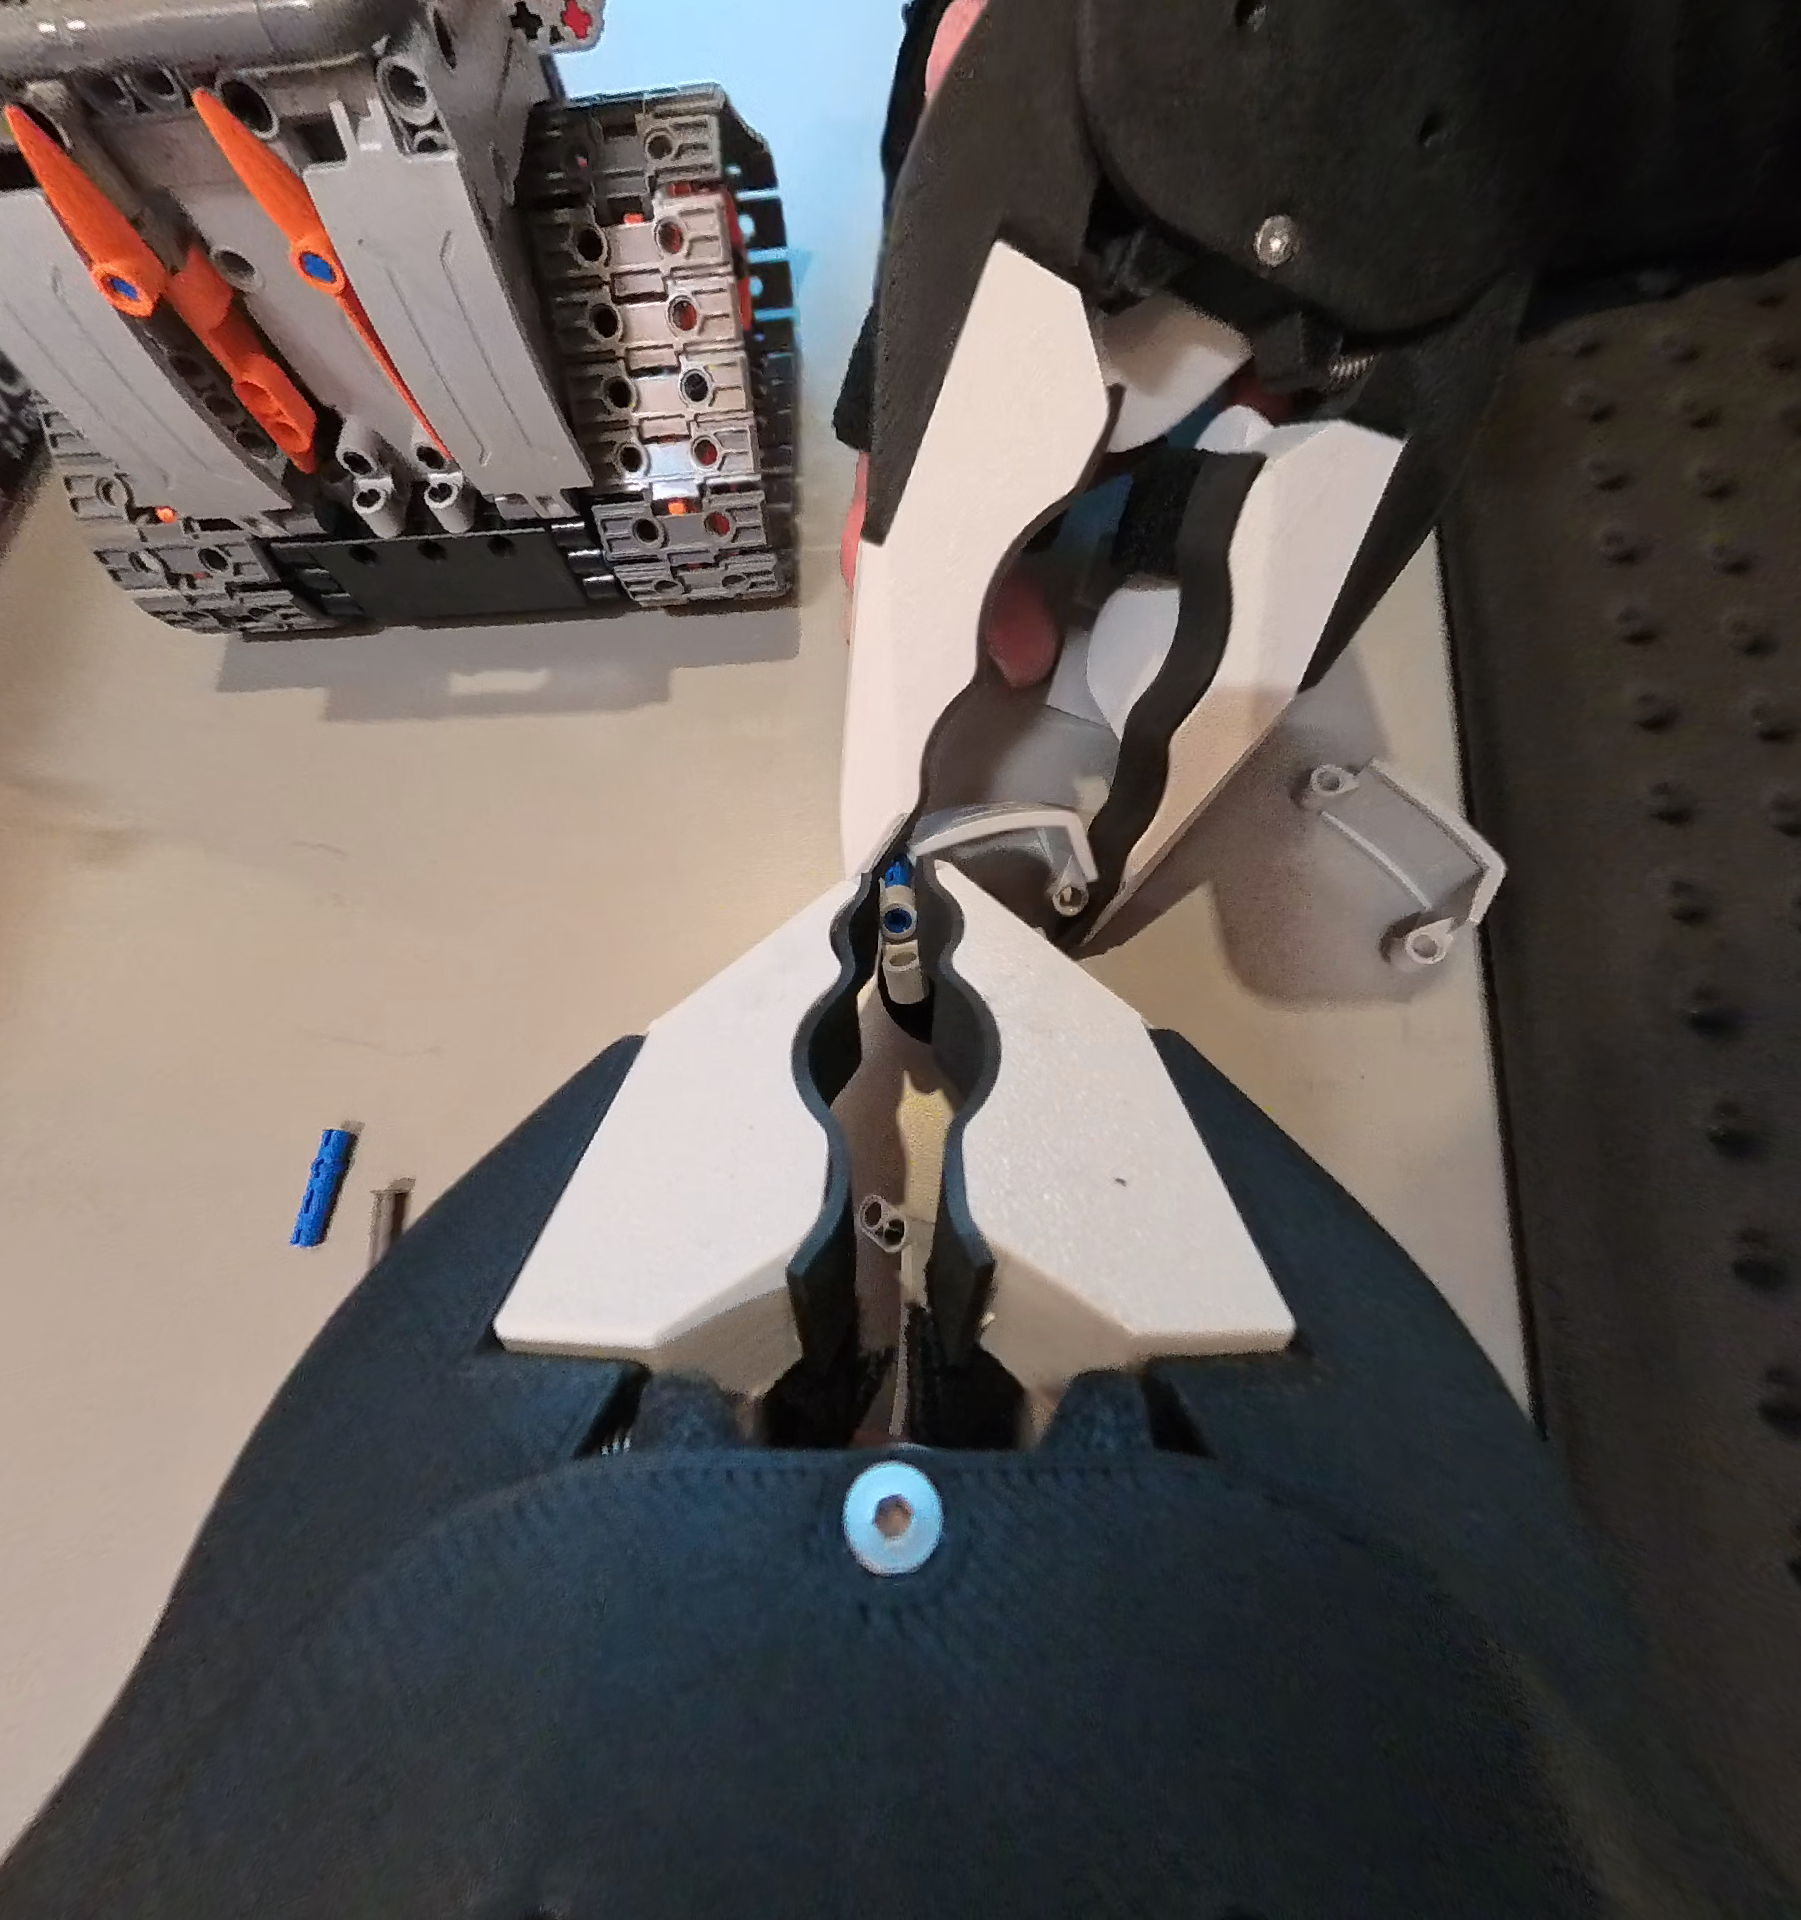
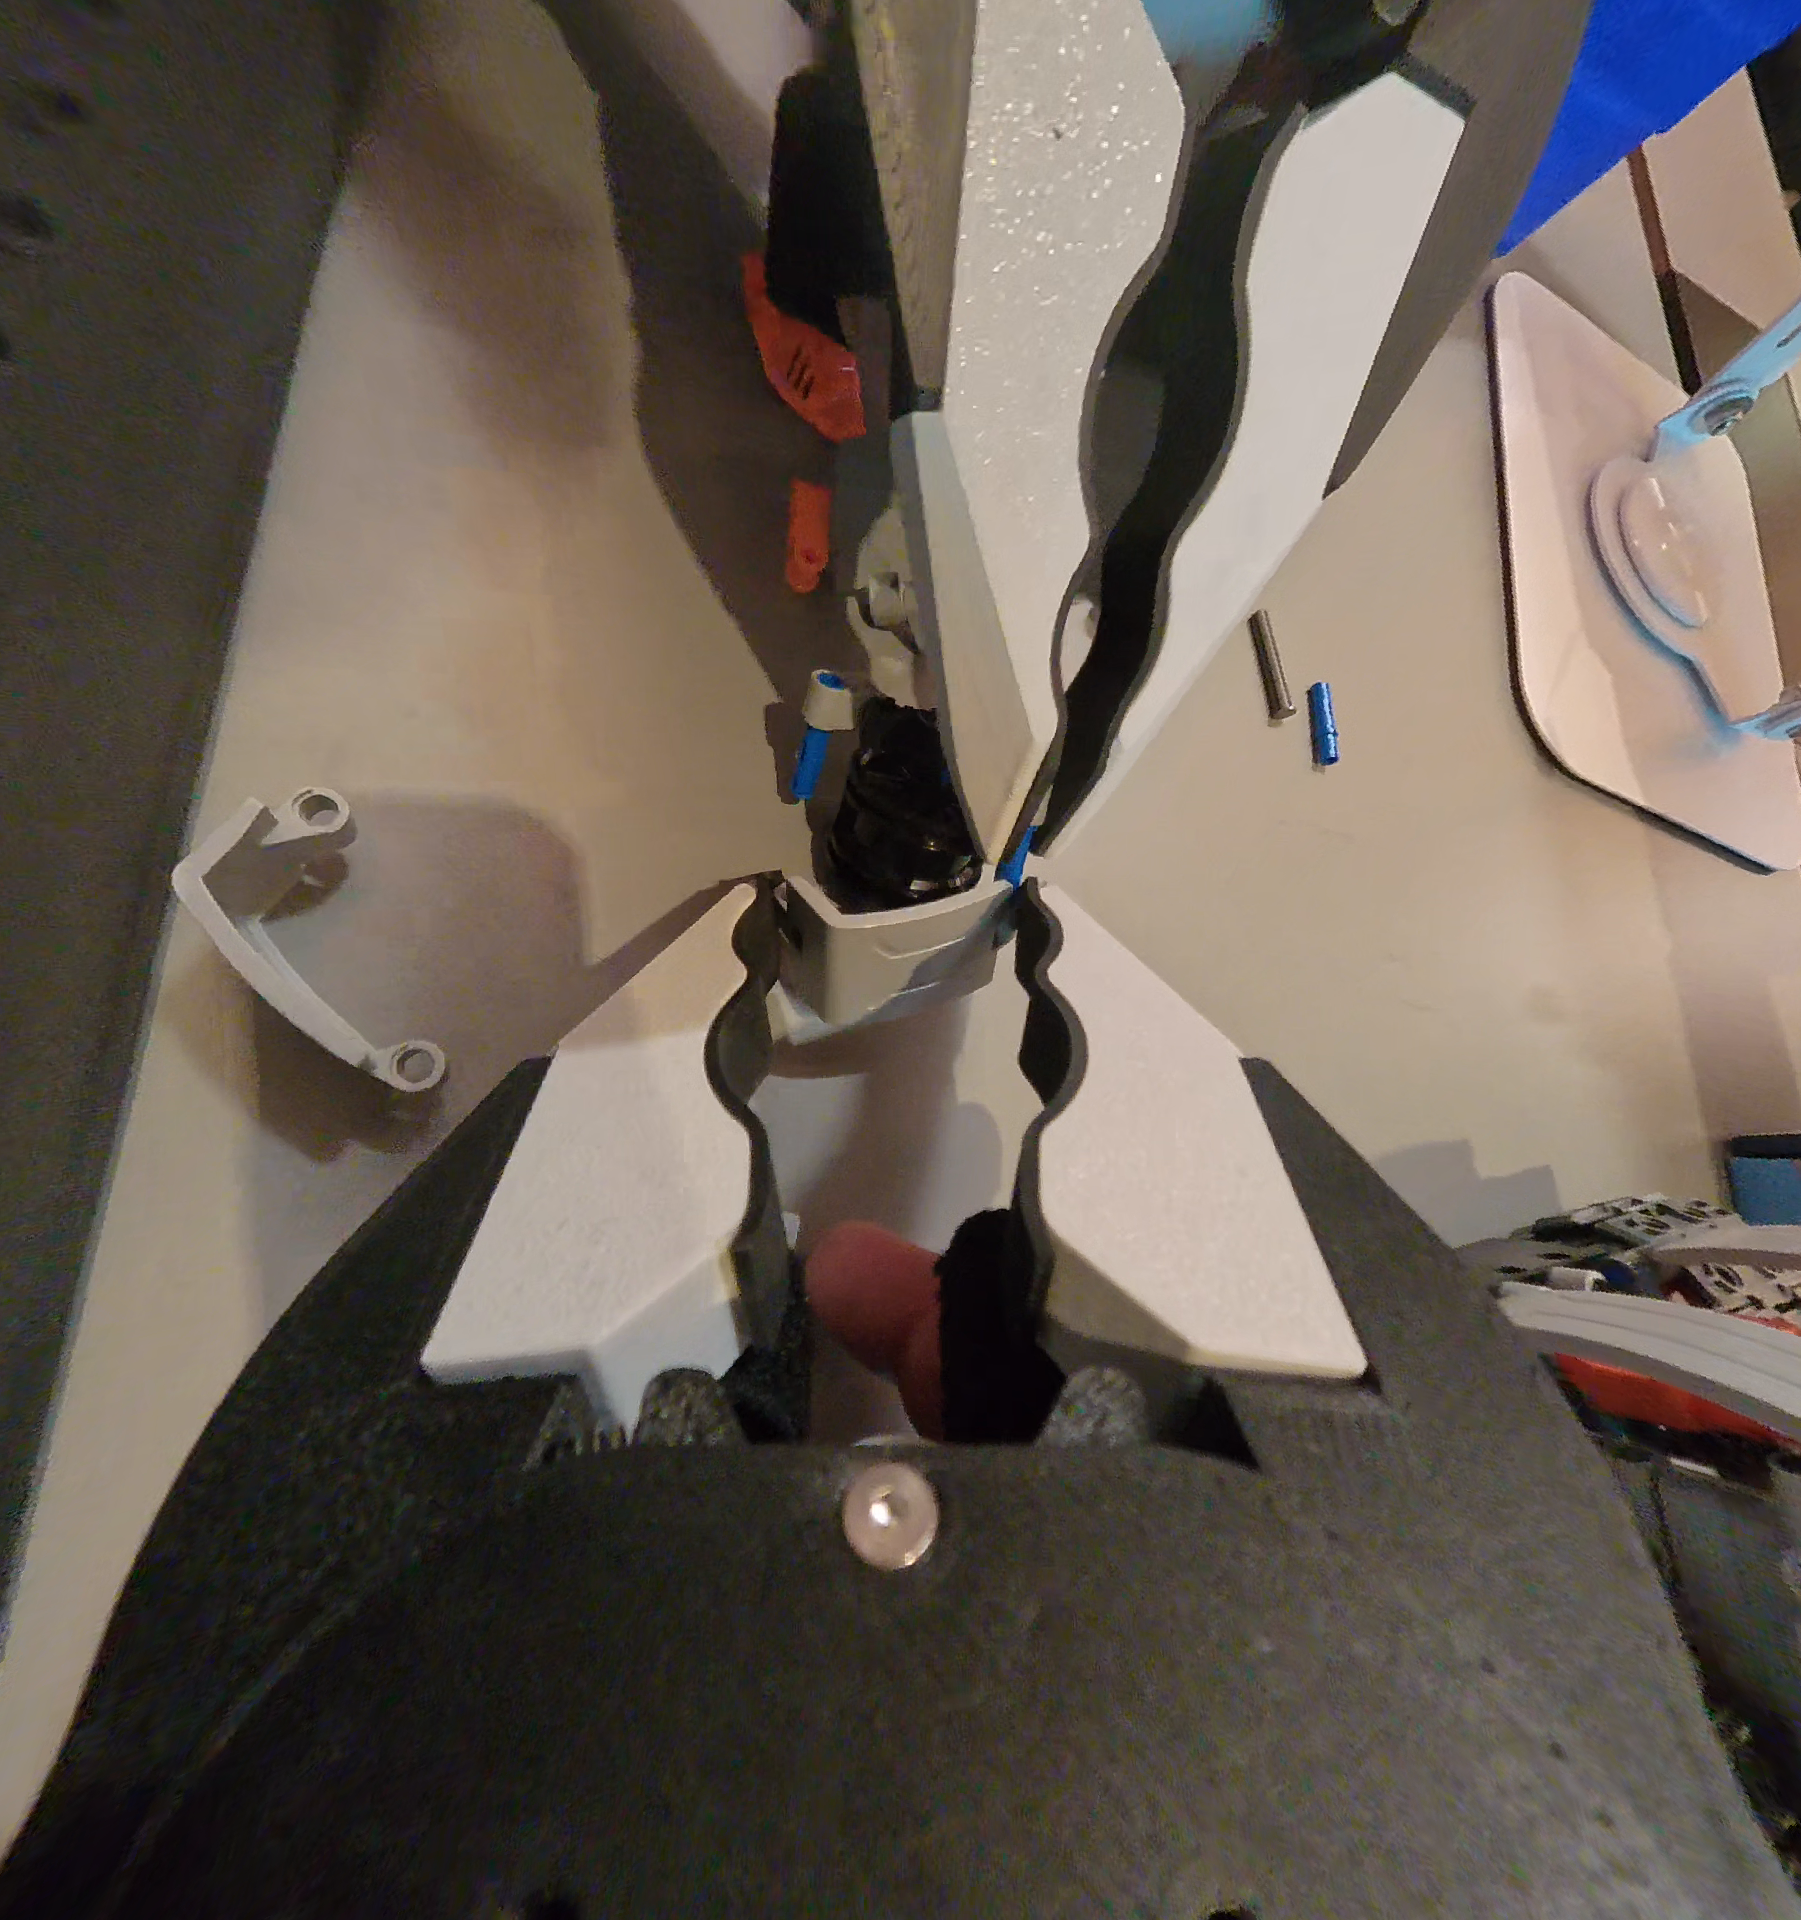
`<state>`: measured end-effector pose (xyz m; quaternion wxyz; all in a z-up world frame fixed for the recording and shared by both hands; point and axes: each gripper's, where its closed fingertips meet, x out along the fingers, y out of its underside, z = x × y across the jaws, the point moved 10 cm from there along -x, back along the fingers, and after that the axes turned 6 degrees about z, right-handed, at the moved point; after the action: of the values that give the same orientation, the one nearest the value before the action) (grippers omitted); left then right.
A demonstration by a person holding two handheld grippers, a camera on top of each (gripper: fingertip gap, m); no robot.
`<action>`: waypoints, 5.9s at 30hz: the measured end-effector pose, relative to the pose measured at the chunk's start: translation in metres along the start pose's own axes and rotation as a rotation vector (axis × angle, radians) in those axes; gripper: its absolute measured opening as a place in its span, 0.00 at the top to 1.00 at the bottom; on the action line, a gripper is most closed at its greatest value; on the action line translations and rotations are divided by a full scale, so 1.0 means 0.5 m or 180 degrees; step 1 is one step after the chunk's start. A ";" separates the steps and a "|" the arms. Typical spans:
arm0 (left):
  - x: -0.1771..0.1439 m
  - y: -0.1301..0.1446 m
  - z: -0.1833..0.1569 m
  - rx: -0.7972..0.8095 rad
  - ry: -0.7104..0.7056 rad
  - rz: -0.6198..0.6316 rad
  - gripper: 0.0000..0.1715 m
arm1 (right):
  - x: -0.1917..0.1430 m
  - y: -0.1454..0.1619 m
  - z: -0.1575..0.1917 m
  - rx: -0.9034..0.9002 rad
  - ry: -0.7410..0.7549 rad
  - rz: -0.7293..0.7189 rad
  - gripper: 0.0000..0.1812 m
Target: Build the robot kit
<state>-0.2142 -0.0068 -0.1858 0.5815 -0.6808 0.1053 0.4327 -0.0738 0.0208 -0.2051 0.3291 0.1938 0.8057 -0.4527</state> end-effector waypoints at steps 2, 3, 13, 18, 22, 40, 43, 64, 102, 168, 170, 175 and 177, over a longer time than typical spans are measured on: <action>0.001 -0.005 -0.005 0.0062 -0.0085 0.0072 0.98 | 0.000 -0.001 -0.001 0.0038 -0.0024 0.0020 0.76; 0.002 -0.007 -0.007 0.0100 -0.0132 0.0113 0.98 | 0.001 -0.001 -0.001 0.0065 -0.0043 0.0031 0.76; 0.007 -0.025 -0.024 0.0230 -0.0364 0.0268 0.98 | 0.004 -0.007 -0.001 0.0245 -0.0110 0.0122 0.76; 0.012 -0.017 -0.033 0.0264 -0.0486 0.0266 0.98 | 0.004 -0.004 -0.003 0.0404 -0.0155 0.0124 0.76; 0.016 -0.018 -0.037 0.0306 -0.0561 0.0262 0.98 | 0.005 -0.003 -0.004 0.0446 -0.0162 0.0124 0.77; 0.022 -0.012 0.003 -0.0161 -0.0067 0.0210 0.98 | 0.014 0.001 -0.013 0.0685 -0.0287 0.0082 0.77; 0.026 -0.014 0.013 -0.0191 0.0057 0.0267 0.98 | 0.015 0.004 -0.017 0.0755 -0.0355 0.0069 0.77; 0.031 0.002 0.038 -0.0650 0.0419 0.0060 0.98 | 0.016 0.014 -0.026 0.0989 -0.0545 -0.0012 0.74; -0.035 0.001 0.037 -0.0361 0.0002 -0.1077 0.98 | -0.046 0.005 -0.045 0.0880 0.0116 -0.0720 0.77; 0.000 0.010 -0.006 0.0134 -0.0864 -0.0106 0.98 | -0.037 0.000 -0.021 0.0674 0.0048 -0.0225 0.80; -0.003 0.011 -0.006 0.0126 -0.0910 -0.0069 0.98 | -0.037 0.003 -0.020 0.0734 -0.0044 -0.0230 0.80; -0.015 0.012 -0.006 0.0132 -0.1011 0.0042 0.99 | -0.036 0.005 -0.019 0.0760 -0.0098 -0.0161 0.81; -0.021 0.012 -0.005 0.0138 -0.0998 0.0170 0.99 | -0.036 0.009 -0.019 0.0814 -0.0185 -0.0156 0.81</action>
<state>-0.2231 -0.0147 -0.1829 0.5936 -0.5892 0.0406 0.5466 -0.0617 0.0309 -0.1915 0.3137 0.2012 0.7361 -0.5650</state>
